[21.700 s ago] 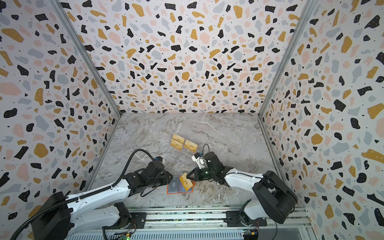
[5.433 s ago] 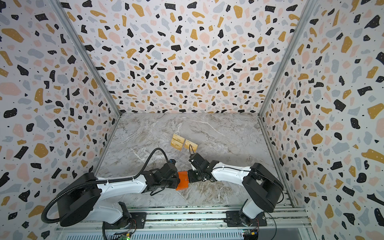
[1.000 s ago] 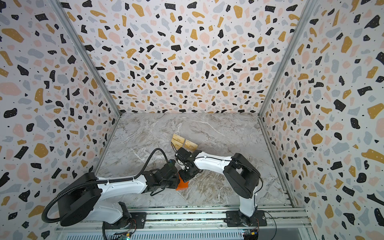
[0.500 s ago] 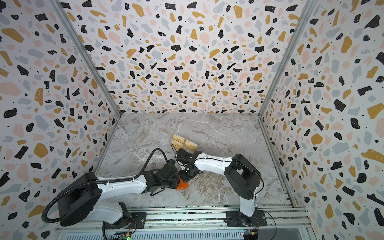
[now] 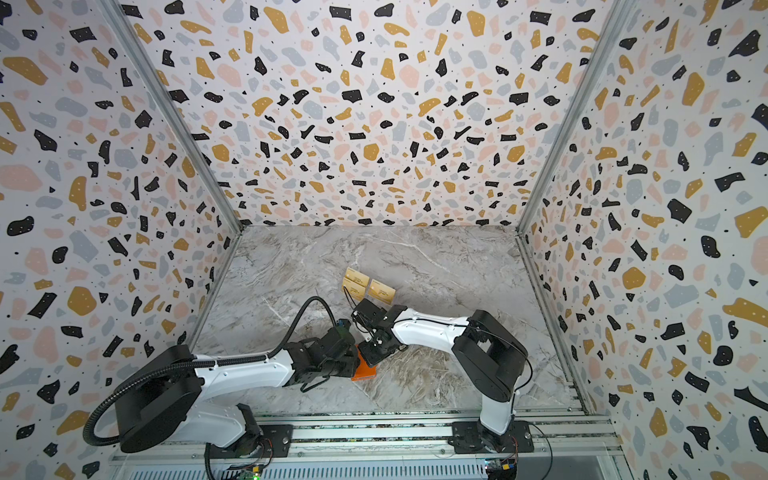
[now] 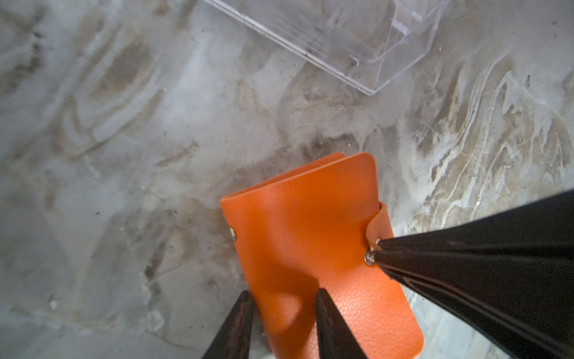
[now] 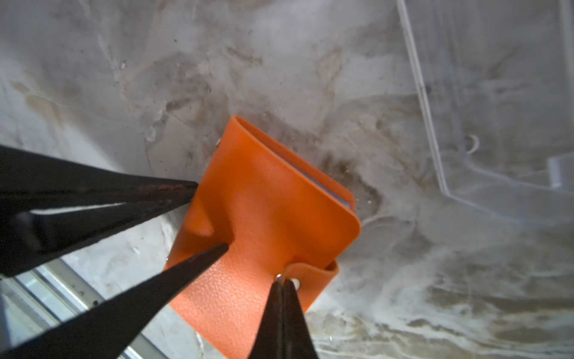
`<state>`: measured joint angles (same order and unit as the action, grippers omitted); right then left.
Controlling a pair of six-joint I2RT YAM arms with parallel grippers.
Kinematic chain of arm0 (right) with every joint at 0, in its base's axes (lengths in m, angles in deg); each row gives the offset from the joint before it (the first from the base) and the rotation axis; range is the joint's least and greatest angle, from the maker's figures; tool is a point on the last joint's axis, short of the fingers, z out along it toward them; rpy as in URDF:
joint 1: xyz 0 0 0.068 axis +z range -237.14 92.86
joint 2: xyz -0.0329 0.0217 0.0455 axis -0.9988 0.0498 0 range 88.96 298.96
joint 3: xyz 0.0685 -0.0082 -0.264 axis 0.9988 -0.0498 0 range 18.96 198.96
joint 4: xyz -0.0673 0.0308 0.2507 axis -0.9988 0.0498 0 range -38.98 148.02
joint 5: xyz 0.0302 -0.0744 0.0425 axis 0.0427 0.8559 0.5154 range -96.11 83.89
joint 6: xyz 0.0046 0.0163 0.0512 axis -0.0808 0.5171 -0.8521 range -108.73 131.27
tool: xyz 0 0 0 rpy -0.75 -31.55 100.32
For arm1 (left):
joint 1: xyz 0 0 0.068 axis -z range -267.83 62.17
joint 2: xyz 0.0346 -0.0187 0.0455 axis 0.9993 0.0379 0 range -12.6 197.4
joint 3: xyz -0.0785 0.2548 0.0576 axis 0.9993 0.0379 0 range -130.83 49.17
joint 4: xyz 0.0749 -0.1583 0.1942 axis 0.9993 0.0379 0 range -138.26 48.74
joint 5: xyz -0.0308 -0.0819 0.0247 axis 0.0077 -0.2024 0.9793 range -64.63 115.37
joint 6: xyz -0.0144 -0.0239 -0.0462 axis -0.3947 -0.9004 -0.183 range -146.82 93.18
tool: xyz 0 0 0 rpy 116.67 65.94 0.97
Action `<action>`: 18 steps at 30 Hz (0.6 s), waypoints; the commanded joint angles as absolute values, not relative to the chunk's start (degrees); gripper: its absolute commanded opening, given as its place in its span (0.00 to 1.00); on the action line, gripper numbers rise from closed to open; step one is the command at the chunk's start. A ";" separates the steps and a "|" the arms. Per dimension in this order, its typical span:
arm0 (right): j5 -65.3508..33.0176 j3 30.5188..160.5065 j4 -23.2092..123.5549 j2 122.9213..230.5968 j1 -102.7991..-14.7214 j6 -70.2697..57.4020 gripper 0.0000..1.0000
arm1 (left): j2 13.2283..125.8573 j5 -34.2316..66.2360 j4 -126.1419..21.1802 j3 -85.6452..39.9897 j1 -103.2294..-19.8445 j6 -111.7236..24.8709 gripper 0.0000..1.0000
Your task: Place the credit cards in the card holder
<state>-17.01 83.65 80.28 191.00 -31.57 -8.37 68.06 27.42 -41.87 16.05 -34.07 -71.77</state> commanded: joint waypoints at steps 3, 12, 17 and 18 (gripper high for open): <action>-21.95 79.31 80.46 189.63 -32.00 -8.33 0.00 | 68.00 27.05 -40.07 17.36 -33.51 -71.11 0.36; -24.06 78.47 78.19 187.47 -33.08 -8.59 0.00 | 68.47 26.78 -40.23 17.27 -33.51 -71.12 0.36; -25.52 77.17 76.51 185.91 -34.75 -8.98 0.00 | 68.60 26.78 -40.26 17.27 -33.51 -71.12 0.36; -25.49 77.15 76.36 185.74 -34.96 -9.06 0.00 | 68.61 26.78 -40.36 17.34 -33.51 -71.12 0.36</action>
<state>-23.30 78.14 74.99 187.50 -34.52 -8.55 68.02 27.40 -41.91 16.05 -34.03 -71.75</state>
